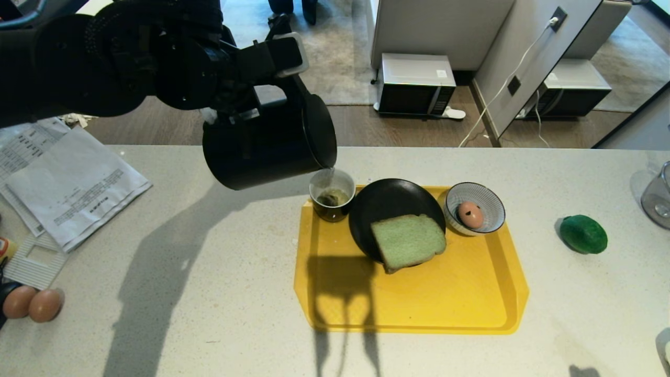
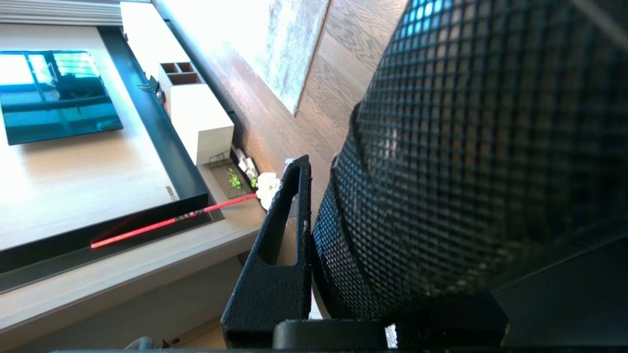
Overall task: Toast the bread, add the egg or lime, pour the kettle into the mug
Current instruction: Pour water into a cup
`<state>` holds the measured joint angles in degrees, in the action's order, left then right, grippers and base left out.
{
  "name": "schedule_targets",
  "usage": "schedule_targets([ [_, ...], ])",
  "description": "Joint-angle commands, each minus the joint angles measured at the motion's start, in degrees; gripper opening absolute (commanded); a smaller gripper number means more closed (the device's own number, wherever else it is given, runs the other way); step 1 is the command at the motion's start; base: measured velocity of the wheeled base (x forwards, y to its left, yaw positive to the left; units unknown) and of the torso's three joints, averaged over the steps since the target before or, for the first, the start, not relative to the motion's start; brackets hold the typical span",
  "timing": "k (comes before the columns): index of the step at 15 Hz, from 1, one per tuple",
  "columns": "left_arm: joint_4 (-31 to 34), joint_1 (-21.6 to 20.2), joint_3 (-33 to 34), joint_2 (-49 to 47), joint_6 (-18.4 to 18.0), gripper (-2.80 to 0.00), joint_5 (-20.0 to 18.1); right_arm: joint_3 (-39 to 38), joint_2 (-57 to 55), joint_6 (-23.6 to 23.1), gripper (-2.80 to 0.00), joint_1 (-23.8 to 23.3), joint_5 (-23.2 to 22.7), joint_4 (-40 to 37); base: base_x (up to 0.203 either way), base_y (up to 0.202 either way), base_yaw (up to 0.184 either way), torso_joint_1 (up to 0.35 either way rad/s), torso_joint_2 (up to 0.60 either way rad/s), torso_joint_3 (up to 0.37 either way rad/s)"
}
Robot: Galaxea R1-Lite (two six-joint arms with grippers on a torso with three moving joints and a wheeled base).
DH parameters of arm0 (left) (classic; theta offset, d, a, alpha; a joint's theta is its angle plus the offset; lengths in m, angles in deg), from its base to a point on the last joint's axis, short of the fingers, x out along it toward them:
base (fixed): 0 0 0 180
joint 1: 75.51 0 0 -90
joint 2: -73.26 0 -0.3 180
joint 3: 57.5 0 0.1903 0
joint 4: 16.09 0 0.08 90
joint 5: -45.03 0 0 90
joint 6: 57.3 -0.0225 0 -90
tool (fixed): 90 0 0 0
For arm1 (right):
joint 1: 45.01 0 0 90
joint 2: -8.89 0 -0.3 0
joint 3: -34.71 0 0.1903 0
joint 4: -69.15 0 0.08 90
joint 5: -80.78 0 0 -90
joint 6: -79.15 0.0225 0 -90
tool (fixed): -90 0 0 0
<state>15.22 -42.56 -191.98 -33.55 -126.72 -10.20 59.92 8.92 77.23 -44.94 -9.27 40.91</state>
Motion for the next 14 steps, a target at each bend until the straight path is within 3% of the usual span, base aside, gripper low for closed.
schedule_targets([
  [1, 0.15, 0.27, 0.02, -0.24, -0.36, -2.8, 0.74, 0.0, -0.02, -0.01, -2.8, 0.01, -0.04, -0.05, 0.0, 0.0, 0.0, 0.0, 0.0, 0.0],
  [12, 0.51, 1.5, 0.1, 1.35, 0.19, -2.8, 0.87, 0.0, -0.02, -0.9, -2.8, 0.01, -0.04, -0.05, 0.0, 0.0, 0.0, 0.0, 0.0, 0.0],
  [13, 0.5, 1.5, 0.1, 1.99, 0.59, -2.8, 0.77, 0.0, -0.02, -3.45, -2.8, 0.01, -0.04, -0.05, 0.0, 0.0, 0.0, 0.0, 0.0, 0.0],
  [14, 0.58, 1.5, 0.18, 2.45, 2.3, -2.8, 0.64, 0.0, -0.02, -1.58, -2.8, 0.01, -0.04, -0.05, 0.0, 0.0, 0.0, 0.0, 0.0, 0.0],
])
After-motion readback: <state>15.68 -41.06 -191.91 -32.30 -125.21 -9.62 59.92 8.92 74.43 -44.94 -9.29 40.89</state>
